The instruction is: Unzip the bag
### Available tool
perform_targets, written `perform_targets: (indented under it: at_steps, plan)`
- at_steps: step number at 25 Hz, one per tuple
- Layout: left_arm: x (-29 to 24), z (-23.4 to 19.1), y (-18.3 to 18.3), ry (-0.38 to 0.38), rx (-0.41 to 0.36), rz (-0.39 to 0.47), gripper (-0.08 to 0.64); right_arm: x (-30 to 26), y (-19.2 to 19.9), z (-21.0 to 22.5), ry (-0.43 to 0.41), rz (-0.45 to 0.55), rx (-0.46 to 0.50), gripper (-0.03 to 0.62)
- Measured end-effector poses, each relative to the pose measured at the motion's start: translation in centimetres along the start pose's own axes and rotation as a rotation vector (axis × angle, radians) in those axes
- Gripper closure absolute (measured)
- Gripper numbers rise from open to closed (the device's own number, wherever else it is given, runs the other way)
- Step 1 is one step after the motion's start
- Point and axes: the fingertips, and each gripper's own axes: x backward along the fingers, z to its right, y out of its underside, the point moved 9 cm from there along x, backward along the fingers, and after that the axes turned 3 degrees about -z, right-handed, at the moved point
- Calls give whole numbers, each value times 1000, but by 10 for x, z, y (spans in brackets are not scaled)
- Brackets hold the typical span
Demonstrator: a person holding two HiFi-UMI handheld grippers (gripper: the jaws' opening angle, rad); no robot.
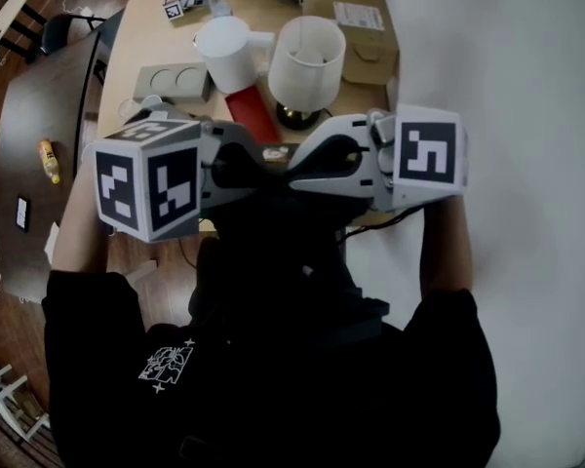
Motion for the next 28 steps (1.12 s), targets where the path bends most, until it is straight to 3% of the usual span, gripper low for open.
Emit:
perform_targets:
  at_steps: [3, 6, 16, 23, 28]
  plan:
    - [2, 6, -6, -47, -66, -45, 546, 1, -2, -2, 10, -14, 14, 575]
    - [7, 8, -6, -98, -73, -48, 549, 4, -5, -5, 45, -31, 38, 575]
    - [20, 8, 12, -193, 25, 155, 551, 17, 3, -14, 218, 16, 21, 577]
    - [25, 5, 24, -189, 83, 282, 552, 27, 19, -18, 281, 82, -42, 578]
    - [28, 5, 31, -188, 107, 322, 552, 32, 24, -18, 300, 95, -57, 578]
